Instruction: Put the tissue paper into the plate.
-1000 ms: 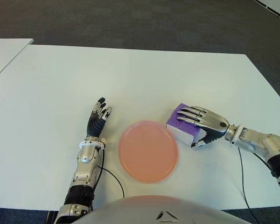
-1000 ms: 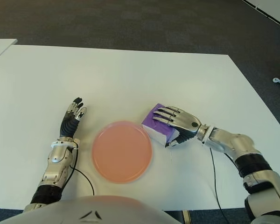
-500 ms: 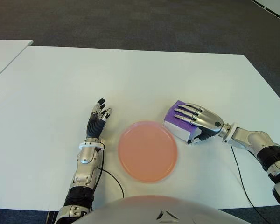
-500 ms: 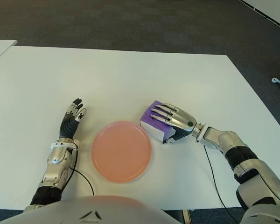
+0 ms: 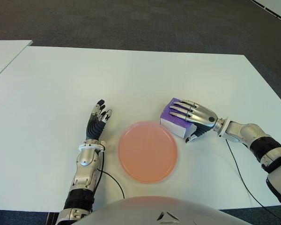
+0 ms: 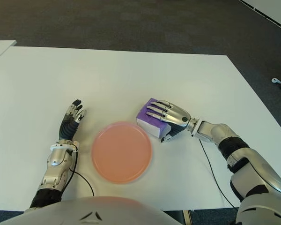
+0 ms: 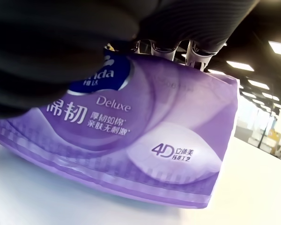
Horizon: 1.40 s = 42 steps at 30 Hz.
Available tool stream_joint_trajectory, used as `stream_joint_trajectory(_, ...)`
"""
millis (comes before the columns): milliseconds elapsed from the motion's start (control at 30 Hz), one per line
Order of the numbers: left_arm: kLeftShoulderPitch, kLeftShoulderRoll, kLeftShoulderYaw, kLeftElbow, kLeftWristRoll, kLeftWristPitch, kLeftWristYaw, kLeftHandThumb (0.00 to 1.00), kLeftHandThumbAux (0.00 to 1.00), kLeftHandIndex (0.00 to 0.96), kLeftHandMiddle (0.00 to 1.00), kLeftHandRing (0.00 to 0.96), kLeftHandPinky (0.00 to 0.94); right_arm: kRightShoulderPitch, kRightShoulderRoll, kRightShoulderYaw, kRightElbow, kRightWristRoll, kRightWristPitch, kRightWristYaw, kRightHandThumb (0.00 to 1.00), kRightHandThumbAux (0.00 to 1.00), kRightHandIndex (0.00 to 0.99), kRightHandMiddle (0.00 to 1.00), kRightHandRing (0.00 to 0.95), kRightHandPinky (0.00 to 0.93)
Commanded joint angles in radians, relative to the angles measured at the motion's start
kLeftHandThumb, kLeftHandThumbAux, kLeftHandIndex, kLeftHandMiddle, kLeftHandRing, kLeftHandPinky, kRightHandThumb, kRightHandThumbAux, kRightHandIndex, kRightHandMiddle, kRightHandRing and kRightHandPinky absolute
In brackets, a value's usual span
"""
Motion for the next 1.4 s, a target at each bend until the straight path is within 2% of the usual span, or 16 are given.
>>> stream_joint_trajectory(33,0.029,-0.003,0.006,0.023,-0.002,0.033,0.009,0.0,0.526,0.0,0.0,0.0,0.0,0.071,0.032,0.093,0.047,-0.08,0.024,0.064,0.484,0.401,0.0,0.0,0.0,0.0)
stream_joint_trajectory(467,0.028,-0.003,0.007,0.034,-0.002,0.017,0.007,0.0,0.515,0.0,0.0,0.0,0.0,0.066,0.026,0.112,0.047,-0.068,0.032,0.057,0.484,0.401,0.0,0.0,0.0,0.0)
stream_joint_trajectory(533,0.027,-0.004,0.008,0.037,-0.003,0.016,0.008,0.0,0.514,0.0,0.0,0.0,0.0,0.068,0.03,0.114,0.048,-0.071,0.041,0.045,0.484,0.416,0.0,0.0,0.0,0.0)
stream_joint_trajectory(567,0.026,-0.005,0.008,0.039,-0.003,0.015,0.009,0.0,0.514,0.0,0.0,0.0,0.0,0.077,0.058,0.121,0.06,-0.089,0.09,-0.019,0.484,0.426,0.0,0.0,0.0,0.0)
stream_joint_trajectory(600,0.025,-0.005,0.008,0.04,-0.003,0.015,0.01,0.0,0.514,0.0,0.0,0.0,0.0,0.085,0.078,0.126,0.068,-0.102,0.126,-0.067,0.554,0.477,0.075,0.107,0.12,0.123)
stream_joint_trajectory(633,0.024,-0.006,0.008,0.04,-0.003,0.014,0.01,0.0,0.514,0.0,0.0,0.0,0.0,0.101,0.115,0.138,0.117,-0.107,0.161,-0.136,0.656,0.552,0.184,0.264,0.299,0.307)
stream_joint_trajectory(667,0.024,-0.006,0.008,0.04,-0.003,0.014,0.01,0.0,0.514,0.0,0.0,0.0,0.0,0.112,0.14,0.149,0.153,-0.109,0.184,-0.184,0.724,0.597,0.264,0.362,0.447,0.476)
stream_joint_trajectory(733,0.025,-0.006,0.009,0.038,-0.002,0.014,0.011,0.0,0.515,0.0,0.0,0.0,0.0,0.12,0.175,0.171,0.232,-0.106,0.207,-0.258,0.784,0.636,0.333,0.449,0.582,0.629)
stream_joint_trajectory(800,0.025,-0.006,0.009,0.037,-0.002,0.015,0.011,0.0,0.518,0.0,0.0,0.0,0.0,0.114,0.199,0.188,0.291,-0.103,0.218,-0.311,0.821,0.66,0.376,0.504,0.677,0.73)
stream_joint_trajectory(900,0.026,-0.006,0.01,0.032,-0.002,0.02,0.011,0.0,0.523,0.0,0.0,0.0,0.0,0.1,0.23,0.206,0.368,-0.088,0.206,-0.385,0.839,0.672,0.395,0.53,0.739,0.786)
stream_joint_trajectory(1033,0.027,-0.008,0.01,0.029,0.001,0.023,0.014,0.0,0.53,0.0,0.0,0.0,0.0,0.079,0.255,0.229,0.429,-0.074,0.182,-0.435,0.846,0.677,0.4,0.54,0.776,0.809)
stream_joint_trajectory(1400,0.029,-0.012,0.009,0.023,0.003,0.029,0.021,0.0,0.533,0.0,0.0,0.0,0.0,0.055,0.28,0.272,0.482,-0.043,0.145,-0.484,0.849,0.681,0.399,0.544,0.822,0.825)
